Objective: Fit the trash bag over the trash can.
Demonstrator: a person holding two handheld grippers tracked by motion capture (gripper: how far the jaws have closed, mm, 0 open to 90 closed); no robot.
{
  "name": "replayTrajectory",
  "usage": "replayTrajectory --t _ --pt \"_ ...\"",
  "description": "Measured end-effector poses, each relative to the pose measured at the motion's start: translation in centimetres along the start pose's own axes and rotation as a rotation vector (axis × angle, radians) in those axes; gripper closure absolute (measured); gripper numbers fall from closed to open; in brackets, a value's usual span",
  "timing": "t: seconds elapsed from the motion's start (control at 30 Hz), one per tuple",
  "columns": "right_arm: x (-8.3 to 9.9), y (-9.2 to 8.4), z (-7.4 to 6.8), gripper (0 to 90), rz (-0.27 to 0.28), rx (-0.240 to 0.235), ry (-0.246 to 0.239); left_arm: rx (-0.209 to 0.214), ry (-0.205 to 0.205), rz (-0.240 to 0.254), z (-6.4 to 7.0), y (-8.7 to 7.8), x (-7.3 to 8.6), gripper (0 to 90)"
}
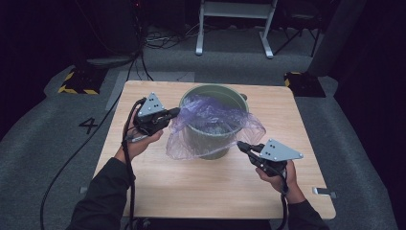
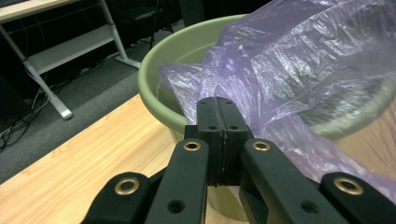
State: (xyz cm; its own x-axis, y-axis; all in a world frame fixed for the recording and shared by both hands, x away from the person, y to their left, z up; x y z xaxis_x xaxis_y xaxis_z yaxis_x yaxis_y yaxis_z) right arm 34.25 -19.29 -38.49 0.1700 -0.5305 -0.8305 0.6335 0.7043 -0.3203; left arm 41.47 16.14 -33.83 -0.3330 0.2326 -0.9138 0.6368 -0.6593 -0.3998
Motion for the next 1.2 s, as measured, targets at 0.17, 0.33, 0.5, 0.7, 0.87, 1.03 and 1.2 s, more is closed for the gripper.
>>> replayTrajectory --t 0.17,0.33,0.5,0.7,0.87,1.03,1.2 --pt "0.9 0.1 0.1 90.0 -0.018 -0.004 0.008 -0.017 0.001 -0.005 -0.3 0.4 0.0 89.5" --pt "1.8 0.4 0.2 90.0 -0.047 -0.011 0.016 -0.028 -0.014 -0.011 -1.1 0.9 0.2 89.5" --pt "2.7 0.5 0.5 90.0 -0.074 -0.012 0.023 -0.04 -0.024 -0.018 -1.6 1.3 0.4 89.5" --pt "2.9 -0.1 0.3 59.4 -0.029 -0.075 0.012 -0.027 -0.017 -0.007 -1.2 1.3 0.4 89.5" --pt "1.2 -2.5 0.0 42.9 0.045 -0.068 -0.035 -0.025 -0.011 -0.007 -0.9 1.4 0.2 89.4" --pt "-0.6 -5.1 0.1 35.7 0.195 -0.021 -0.06 -0.027 -0.015 -0.003 -1.0 1.5 0.3 89.2" --pt "-2.2 -5.9 0.6 35.3 0.25 0.081 -0.09 -0.03 -0.015 -0.002 -1.1 1.7 0.2 89.1"
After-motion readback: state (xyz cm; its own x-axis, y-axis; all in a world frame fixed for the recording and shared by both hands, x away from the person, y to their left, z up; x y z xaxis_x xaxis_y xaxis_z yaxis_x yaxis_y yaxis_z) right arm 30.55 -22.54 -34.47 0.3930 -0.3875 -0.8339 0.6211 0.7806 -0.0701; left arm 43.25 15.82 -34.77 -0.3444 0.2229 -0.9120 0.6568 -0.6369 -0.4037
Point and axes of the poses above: each handheld gripper's, and its own axes: y roughly forward along the jaws, x roughly out of its underside, z roughly to its right, the point moved 1 cm from there along y, roughly forward along the jaws, and after that the axes turned 12 degrees about -y, right-handed, at the moved point
